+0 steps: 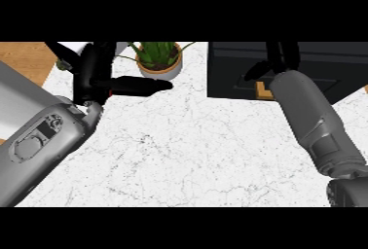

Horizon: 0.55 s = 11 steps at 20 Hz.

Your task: Pick up the can, place it into the drawer and close the drawer

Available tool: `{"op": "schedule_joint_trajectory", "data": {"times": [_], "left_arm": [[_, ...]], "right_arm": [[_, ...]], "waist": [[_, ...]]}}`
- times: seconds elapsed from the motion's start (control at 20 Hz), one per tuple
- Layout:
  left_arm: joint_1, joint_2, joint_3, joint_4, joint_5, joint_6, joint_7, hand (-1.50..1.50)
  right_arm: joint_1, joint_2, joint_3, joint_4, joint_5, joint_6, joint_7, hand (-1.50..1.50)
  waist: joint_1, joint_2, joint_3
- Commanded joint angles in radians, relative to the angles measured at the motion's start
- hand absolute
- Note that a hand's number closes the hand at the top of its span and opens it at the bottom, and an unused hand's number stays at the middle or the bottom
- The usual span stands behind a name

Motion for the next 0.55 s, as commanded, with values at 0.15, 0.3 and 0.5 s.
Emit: {"op": "schedule_joint_trajectory", "data": {"times": [0.15,0.3,0.5], "left_arm": [[0.062,0.004,0.007,-0.019,-0.021,0.003,-0.041,-1.5],[0.101,0.009,0.024,-0.026,-0.013,0.008,-0.042,-1.5],[0.102,0.011,0.047,-0.034,-0.028,-0.005,-0.028,-1.5]], "right_arm": [[-0.084,0.07,-0.195,-0.056,-0.241,0.072,-0.088,-1.5],[-0.09,0.082,-0.26,-0.057,-0.325,0.146,-0.114,-1.5],[-0.09,0.095,-0.258,-0.048,-0.339,0.159,-0.147,-1.5]], "waist": [[0.003,-0.01,-0.002],[-0.009,-0.017,-0.004],[-0.03,-0.017,-0.005]]}}
